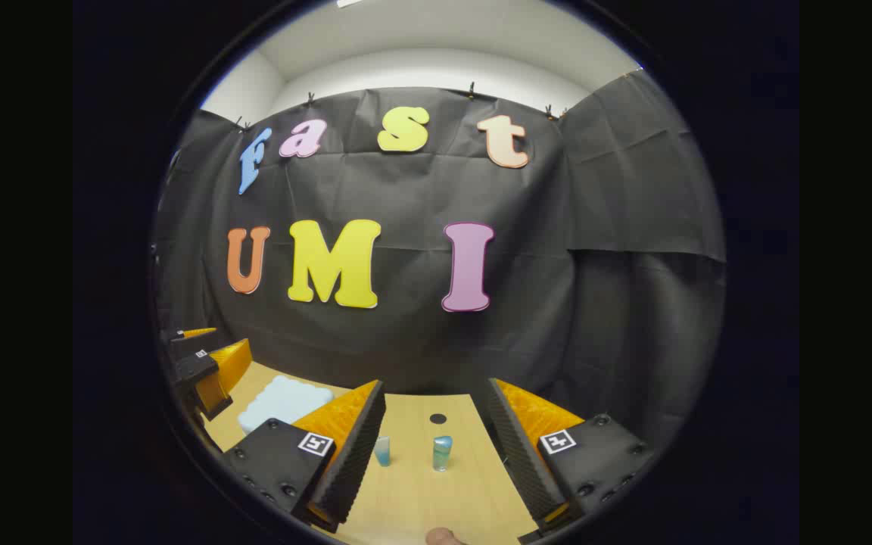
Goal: First open the suitcase, pack the skin care products into it, and then close the suitcase.
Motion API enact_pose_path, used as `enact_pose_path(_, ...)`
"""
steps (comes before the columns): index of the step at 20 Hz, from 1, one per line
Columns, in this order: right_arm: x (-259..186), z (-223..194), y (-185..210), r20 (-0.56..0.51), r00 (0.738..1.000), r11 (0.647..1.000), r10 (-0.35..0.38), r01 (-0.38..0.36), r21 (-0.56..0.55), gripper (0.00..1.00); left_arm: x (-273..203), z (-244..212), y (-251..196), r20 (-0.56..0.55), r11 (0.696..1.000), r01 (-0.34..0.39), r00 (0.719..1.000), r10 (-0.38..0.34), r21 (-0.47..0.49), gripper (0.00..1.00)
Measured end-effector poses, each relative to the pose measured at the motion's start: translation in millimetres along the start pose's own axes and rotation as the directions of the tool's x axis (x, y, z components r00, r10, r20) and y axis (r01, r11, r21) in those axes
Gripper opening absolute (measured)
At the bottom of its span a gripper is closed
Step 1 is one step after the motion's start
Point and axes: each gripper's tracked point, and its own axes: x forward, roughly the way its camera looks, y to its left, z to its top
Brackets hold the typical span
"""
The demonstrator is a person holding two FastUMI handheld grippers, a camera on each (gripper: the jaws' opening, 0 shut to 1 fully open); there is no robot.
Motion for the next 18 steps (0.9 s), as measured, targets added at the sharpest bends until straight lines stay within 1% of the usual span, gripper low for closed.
enact_pose_path(4,4,-4,-6,-0.011,1.000,1.000,-0.003,0.003,0.000,0.81,2,-4,-8,-0.012,1.000,0.007,1.000,-0.007,0.002,0.99)
enact_pose_path(9,10,-8,-9,-0.025,1.000,1.000,-0.009,0.009,-0.014,0.80,3,-14,-11,-0.037,1.000,-0.003,0.999,0.003,0.003,0.99)
enact_pose_path(18,22,-6,-1,-0.028,1.000,0.999,0.011,-0.012,-0.030,0.80,14,-20,-10,-0.049,1.000,-0.015,0.999,0.015,0.003,1.00)
